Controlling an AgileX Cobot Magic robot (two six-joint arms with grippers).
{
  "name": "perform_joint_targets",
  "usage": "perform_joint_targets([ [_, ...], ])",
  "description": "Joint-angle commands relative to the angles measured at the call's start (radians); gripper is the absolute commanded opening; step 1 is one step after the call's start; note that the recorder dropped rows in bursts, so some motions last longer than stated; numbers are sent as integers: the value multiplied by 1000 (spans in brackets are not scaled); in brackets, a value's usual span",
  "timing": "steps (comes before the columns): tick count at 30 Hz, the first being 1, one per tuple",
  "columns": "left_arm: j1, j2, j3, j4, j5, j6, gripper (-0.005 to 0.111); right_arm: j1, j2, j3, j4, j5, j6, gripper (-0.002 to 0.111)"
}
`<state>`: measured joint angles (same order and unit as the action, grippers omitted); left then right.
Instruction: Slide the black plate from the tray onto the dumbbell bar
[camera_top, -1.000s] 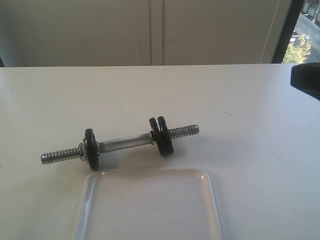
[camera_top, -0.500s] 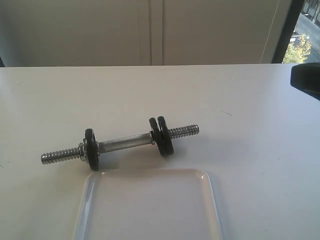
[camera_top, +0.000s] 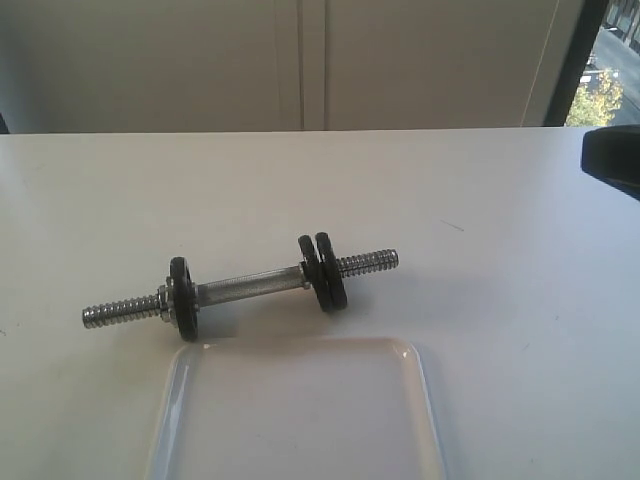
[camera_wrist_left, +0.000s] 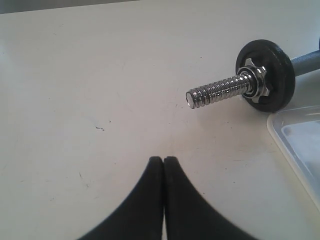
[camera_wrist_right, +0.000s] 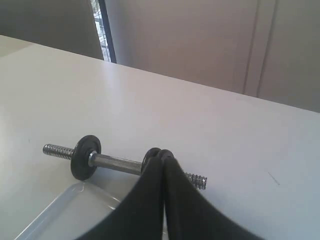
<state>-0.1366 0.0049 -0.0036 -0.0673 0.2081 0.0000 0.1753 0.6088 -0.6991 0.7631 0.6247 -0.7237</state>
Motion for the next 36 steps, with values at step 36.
perform_joint_targets([
  [36,-3,-5,4,-13,-5,0,0,2,-258,3,2,2,0,0],
])
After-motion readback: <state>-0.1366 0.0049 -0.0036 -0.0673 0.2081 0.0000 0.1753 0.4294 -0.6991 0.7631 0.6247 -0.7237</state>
